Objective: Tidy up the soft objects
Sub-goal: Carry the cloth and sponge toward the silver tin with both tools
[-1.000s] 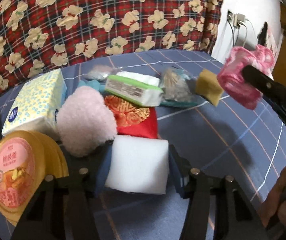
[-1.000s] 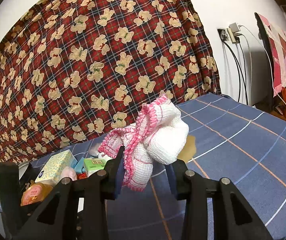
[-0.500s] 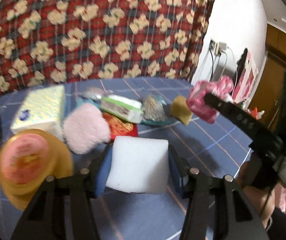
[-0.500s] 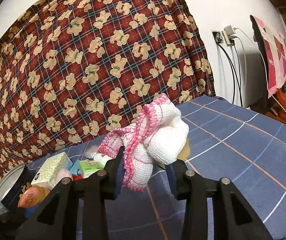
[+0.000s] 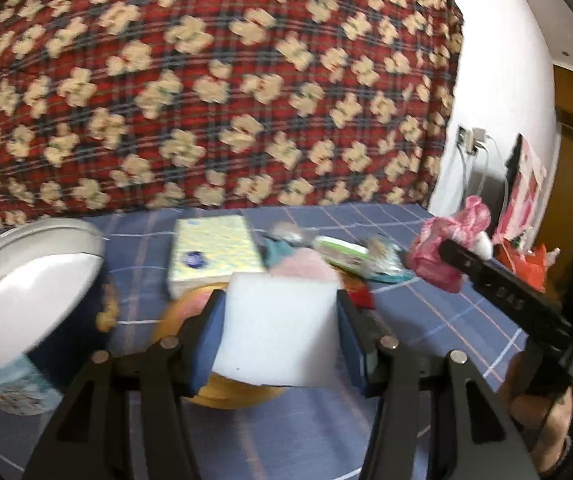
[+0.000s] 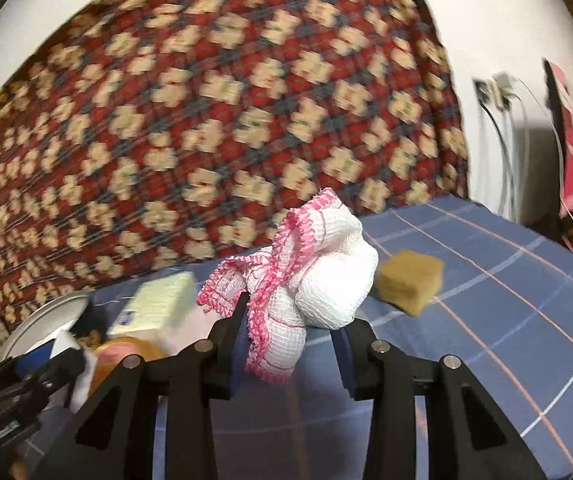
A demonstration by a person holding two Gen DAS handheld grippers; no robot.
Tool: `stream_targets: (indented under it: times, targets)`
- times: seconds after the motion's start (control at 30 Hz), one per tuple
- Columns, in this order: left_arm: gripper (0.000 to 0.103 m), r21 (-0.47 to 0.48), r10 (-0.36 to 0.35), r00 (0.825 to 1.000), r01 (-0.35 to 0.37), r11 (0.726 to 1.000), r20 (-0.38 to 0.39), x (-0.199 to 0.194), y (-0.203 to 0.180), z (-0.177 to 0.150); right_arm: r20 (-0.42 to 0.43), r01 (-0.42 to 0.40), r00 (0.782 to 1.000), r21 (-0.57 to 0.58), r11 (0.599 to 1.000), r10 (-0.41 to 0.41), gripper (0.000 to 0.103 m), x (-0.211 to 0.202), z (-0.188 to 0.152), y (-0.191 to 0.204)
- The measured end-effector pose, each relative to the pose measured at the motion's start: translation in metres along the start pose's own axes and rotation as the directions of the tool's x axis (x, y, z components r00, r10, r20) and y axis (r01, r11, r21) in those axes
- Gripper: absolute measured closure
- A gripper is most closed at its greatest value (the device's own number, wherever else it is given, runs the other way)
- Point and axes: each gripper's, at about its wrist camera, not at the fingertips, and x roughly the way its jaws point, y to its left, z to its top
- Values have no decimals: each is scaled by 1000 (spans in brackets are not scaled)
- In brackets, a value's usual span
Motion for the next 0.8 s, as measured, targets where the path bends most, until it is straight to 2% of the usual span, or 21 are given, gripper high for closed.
stream_targets:
  times: [0.2,0.33,0.37,0.47,0.67,0.8]
  targets:
    - [50,-97,85,996,-81,992,38,-20,56,3,2,-106,994,-90,990,107,62,-4,0,68]
    - [50,-128,179,981,-169,977,73,-33,88,6,-2,-172,985,-135,976,173,62,-3,-3,108]
    - [50,-138,218,972,-205,969,85,-38,99,7,-6,-194,981,-144,970,196,62,-2,-4,121]
    - [50,-174,272,958,-253,952,94,-44,124,9,-12,-241,970,-170,956,242,62,1,-6,152]
    - [50,-228,406,912,-383,895,63,-46,175,7,-39,-322,946,-239,916,323,62,12,-17,210]
    - [50,-247,491,871,-468,849,37,-43,204,6,-88,-362,932,-268,893,352,62,29,-25,243]
